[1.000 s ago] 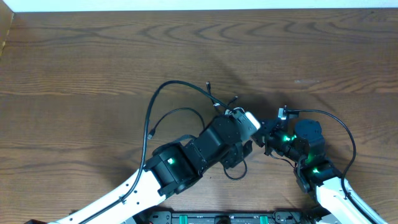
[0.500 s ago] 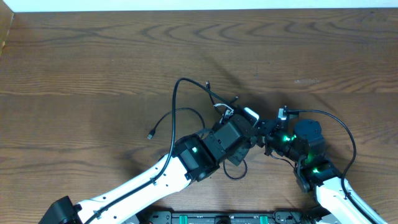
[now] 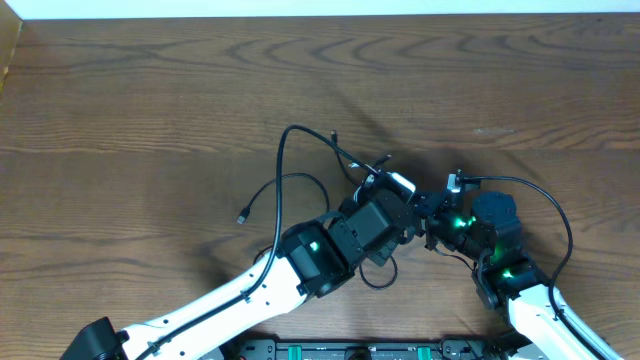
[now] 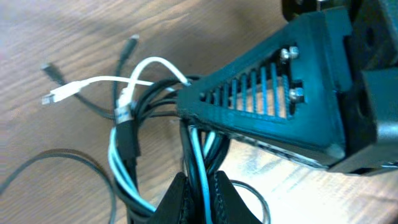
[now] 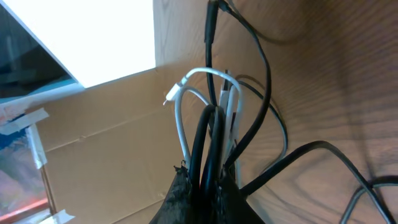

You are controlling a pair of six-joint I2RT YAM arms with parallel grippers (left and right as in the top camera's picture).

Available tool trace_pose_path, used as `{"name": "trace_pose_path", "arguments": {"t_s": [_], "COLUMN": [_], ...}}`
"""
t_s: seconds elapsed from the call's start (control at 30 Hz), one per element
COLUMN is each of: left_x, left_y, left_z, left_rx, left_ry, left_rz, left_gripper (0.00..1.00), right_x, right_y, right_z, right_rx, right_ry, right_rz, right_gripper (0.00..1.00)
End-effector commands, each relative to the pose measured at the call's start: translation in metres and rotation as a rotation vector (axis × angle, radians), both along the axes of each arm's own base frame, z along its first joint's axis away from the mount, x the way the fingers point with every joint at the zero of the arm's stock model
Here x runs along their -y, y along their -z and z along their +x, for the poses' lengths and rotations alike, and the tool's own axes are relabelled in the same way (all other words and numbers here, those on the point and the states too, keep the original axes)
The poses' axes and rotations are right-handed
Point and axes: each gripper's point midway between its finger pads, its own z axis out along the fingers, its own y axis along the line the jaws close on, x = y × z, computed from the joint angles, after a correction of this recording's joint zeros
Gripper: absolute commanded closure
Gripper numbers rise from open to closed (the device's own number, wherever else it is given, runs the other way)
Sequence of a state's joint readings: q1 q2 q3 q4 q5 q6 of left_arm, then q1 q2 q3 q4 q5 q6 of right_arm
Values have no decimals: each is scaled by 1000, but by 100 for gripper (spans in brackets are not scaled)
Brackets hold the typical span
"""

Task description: Untangle cables

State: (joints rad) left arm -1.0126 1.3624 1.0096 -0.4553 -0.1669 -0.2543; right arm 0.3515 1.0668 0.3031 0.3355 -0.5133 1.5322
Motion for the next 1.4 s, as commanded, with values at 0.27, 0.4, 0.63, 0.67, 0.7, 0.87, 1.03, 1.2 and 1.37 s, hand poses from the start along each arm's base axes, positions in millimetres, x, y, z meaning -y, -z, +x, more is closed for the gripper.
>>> {"name": "trace_pose_path", "arguments": {"t_s": [0.27, 0.4, 0.63, 0.67, 0.7, 0.87, 1.03, 1.2, 1.37], "left_x": [-70, -78, -110, -116, -122, -119, -94, -78, -84], "left_y": [-77, -87, -98, -102, -107, -129, -145, -141, -135], "left_z": [59, 63, 78, 80, 81, 75, 56, 44, 51], "left_rx": [362, 375, 419, 429, 439, 414, 386, 360, 369], "left_ry": [-370, -400, -524, -554, -576, -520, -311, -163, -206], "left_rz": [34, 10, 19, 12, -3, -147, -237, -222, -179], "left_gripper": [92, 92, 92, 92, 92, 92, 92, 92, 92], "right_x": [1, 1, 5, 6, 8, 12, 12, -3, -14], "right_y": [20, 20, 36, 39, 45, 54, 52, 31, 1], "right_z": [-12, -12, -21, -23, -26, -31, -30, -28, -35], "right_rx": [-23, -6, -51, -65, -93, -106, -21, 262, 524], "right_ry": [-47, -58, -80, -83, -79, -90, -138, -304, -430], "right_rz": [-84, -98, -150, -160, -174, -219, -269, -328, -346], "right_gripper": [99, 98, 99, 99, 98, 98, 96, 75, 52]}}
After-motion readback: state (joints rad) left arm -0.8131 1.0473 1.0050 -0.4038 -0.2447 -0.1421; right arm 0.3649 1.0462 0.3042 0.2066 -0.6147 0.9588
